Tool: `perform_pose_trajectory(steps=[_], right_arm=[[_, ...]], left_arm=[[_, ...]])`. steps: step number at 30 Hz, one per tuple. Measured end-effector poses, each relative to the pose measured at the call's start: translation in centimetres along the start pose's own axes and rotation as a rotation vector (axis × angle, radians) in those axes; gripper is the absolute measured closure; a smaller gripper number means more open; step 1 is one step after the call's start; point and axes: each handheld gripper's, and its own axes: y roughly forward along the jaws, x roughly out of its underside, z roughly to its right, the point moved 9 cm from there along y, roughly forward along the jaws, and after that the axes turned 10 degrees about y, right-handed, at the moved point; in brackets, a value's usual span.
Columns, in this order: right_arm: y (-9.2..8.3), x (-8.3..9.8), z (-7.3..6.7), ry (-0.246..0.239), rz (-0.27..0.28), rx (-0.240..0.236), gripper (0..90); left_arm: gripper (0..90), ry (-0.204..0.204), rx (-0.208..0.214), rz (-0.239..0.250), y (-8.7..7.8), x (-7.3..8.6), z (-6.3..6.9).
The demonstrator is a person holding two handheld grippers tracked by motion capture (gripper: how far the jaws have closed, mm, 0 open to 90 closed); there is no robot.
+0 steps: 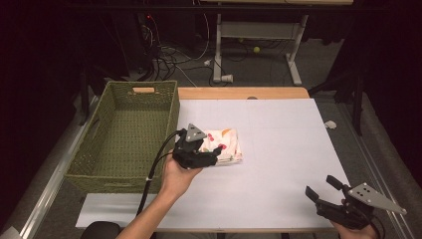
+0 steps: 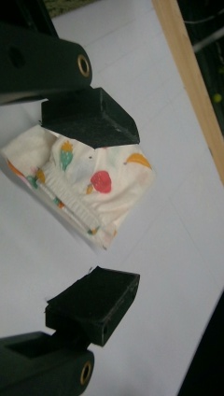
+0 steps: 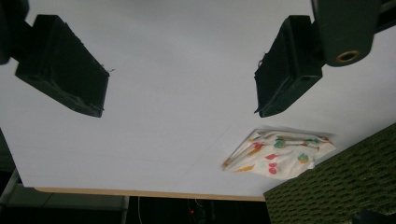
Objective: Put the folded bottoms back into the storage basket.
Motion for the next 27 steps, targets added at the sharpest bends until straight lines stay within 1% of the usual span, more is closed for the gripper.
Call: perform_pose_trajectory(steps=[3, 4, 7, 11, 15, 18, 19, 23, 27], right_arm=[[0.0, -0.1, 0.0, 0.0, 0.006, -0.003, 17.9], [0.0, -0.1, 0.0, 0.0, 0.006, -0.003, 17.9], [0.0, -0.1, 0.0, 0.001, 0.008, -0.006, 17.9], [-0.1, -0.1, 0.0, -0.001, 0.013, -0.001, 17.9], [-0.1, -0.1, 0.0, -0.001, 0.015, -0.002, 17.9], [-0.1, -0.1, 0.0, 0.002, 0.015, -0.004, 17.9], [-0.1, -0.1, 0.1, 0.001, 0.015, -0.004, 17.9], [-0.1, -0.1, 0.0, 0.001, 0.016, -0.006, 17.9], [-0.1, -0.2, 0.0, 0.001, 0.016, -0.007, 17.9]], left_arm=[[27.0, -0.019, 0.001, -0.036, 1.3, -0.2, -0.5], [27.0, -0.019, 0.001, -0.036, 1.3, -0.2, -0.5], [27.0, -0.037, -0.006, -0.071, 2.7, -0.3, -1.1], [27.0, -0.092, 0.016, -0.128, 4.5, -0.1, -1.8], [26.9, -0.072, -0.02, -0.172, 5.7, -0.1, -2.6], [26.9, -0.092, -0.031, -0.187, 6.4, -0.3, -3.3], [26.8, -0.098, -0.026, -0.195, 6.8, -0.3, -3.5], [24.5, -0.107, -0.022, -0.25, 8.1, -0.1, -4.3], [24.2, -0.146, -0.027, -0.273, 9.0, 0.2, -5.4]])
